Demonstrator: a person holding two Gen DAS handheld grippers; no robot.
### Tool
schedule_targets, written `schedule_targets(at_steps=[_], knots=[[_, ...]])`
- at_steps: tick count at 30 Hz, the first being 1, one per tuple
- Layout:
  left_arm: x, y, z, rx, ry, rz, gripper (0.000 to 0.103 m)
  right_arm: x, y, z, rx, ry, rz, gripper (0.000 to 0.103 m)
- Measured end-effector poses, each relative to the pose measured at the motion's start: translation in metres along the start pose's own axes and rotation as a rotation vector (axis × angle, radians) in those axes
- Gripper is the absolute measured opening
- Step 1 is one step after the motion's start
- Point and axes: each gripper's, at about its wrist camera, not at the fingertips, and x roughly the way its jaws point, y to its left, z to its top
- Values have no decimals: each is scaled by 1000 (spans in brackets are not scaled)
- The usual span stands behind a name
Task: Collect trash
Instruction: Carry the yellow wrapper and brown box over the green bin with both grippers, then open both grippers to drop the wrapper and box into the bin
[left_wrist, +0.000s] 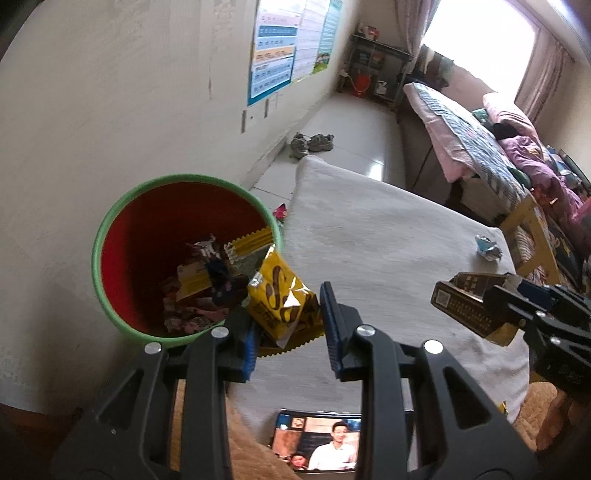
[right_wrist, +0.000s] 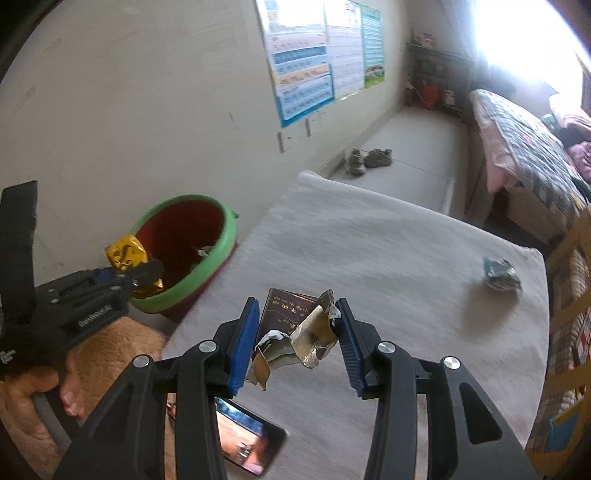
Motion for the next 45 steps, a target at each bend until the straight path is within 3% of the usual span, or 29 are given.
schedule_targets(at_steps=[8, 17, 29, 37, 38, 39, 41, 45], knots=[[5, 31, 3, -63, 10, 39, 29, 18, 27, 25, -39, -2, 51, 41], [17, 69, 6, -133, 29, 60, 29, 55, 58, 52, -29, 65, 158, 41], [39, 116, 18, -221, 58, 69, 29, 107, 99, 94, -1, 133, 238, 41], [55, 132, 20, -268, 94, 62, 29, 122, 114, 101, 9, 144, 248, 44], [57, 134, 19, -278, 101, 62, 33, 124, 114, 101, 15, 144, 254, 45], [60, 137, 18, -287, 113, 57, 45, 125, 113, 101, 20, 146, 262, 50], [62, 136, 17, -295, 129, 50, 60, 126, 110, 100, 42, 147, 282, 63], [54, 130, 15, -281, 111, 65, 62, 115, 94, 96, 77, 139, 293, 65]])
